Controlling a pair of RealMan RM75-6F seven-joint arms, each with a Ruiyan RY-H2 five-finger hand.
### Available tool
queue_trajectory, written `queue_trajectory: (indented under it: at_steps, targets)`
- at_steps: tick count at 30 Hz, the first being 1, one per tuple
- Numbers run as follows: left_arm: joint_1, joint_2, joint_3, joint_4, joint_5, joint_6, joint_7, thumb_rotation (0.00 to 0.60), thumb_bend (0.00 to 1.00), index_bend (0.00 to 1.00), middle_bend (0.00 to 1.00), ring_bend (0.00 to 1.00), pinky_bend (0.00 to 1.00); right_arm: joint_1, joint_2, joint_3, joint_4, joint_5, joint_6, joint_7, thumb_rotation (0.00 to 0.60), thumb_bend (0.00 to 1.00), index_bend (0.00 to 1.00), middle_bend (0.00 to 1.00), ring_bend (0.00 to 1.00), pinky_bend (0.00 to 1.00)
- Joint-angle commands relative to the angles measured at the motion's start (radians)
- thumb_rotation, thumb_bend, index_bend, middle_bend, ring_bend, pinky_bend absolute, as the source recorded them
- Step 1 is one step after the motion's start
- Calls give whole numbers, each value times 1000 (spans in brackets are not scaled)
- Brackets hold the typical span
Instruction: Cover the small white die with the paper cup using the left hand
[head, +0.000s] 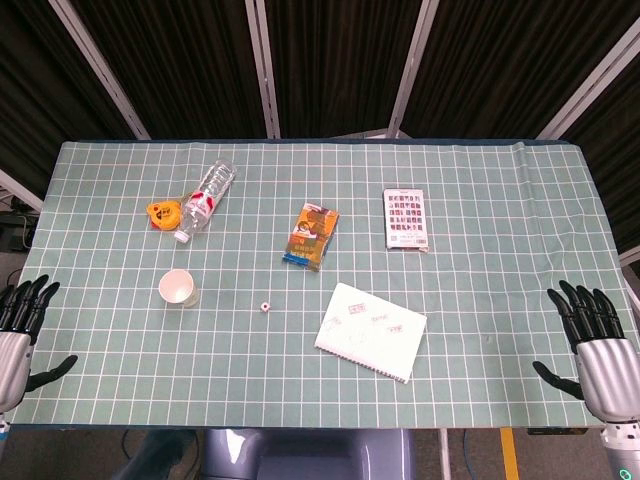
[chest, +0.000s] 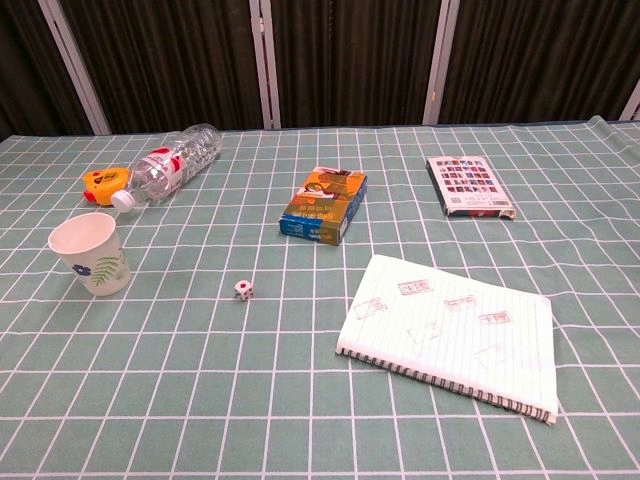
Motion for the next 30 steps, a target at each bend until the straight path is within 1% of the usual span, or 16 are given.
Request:
queue_trajectory:
  at_steps: [1,8,11,13,15,19,23,27,28,30]
  targets:
    - [0,0,0,1,-1,-1,1,600,0,0,0,0,0,0,0,0,0,0,-1,0,600,0,0,0,0,0]
    - [-7,-7,-5,4,-8,-13,13,600,0,0,0,0,0,1,-1,-1,-2,-1,-4,-4,600,0,0,0,0,0]
    - [-40,-31,-11,23,0,-57,63,600,0,0,0,0,0,4,-1,3,-7,6,-8,-3,600,0,0,0,0,0]
    - [-86,-65,-23,47,7,-118,126,600,0,0,0,0,0,8,-2,8,-9,14,-13,-8,600,0,0,0,0,0]
    - [-135,-107,-36,80,7,-183,224,600,0,0,0,0,0,12,-4,13,-6,26,-23,-13,600,0,0,0,0,0]
    - [-235,-206,-65,150,6,-312,465,600,0,0,0,0,0,22,-10,30,4,75,-51,-15,600,0,0,0,0,0]
    - [-306,-283,-80,183,-33,-422,659,600,0,0,0,0,0,29,-15,44,15,118,-73,-22,600,0,0,0,0,0]
    - [-351,-341,-82,226,-47,-478,803,600,0,0,0,0,0,34,-21,50,20,137,-85,-31,600,0,0,0,0,0]
    - [-365,-365,-84,251,-56,-492,866,600,0,0,0,0,0,36,-23,50,22,142,-90,-35,600,0,0,0,0,0]
    - [-379,-399,-86,290,-64,-496,944,600,0,0,0,0,0,39,-27,52,26,149,-97,-40,600,0,0,0,0,0]
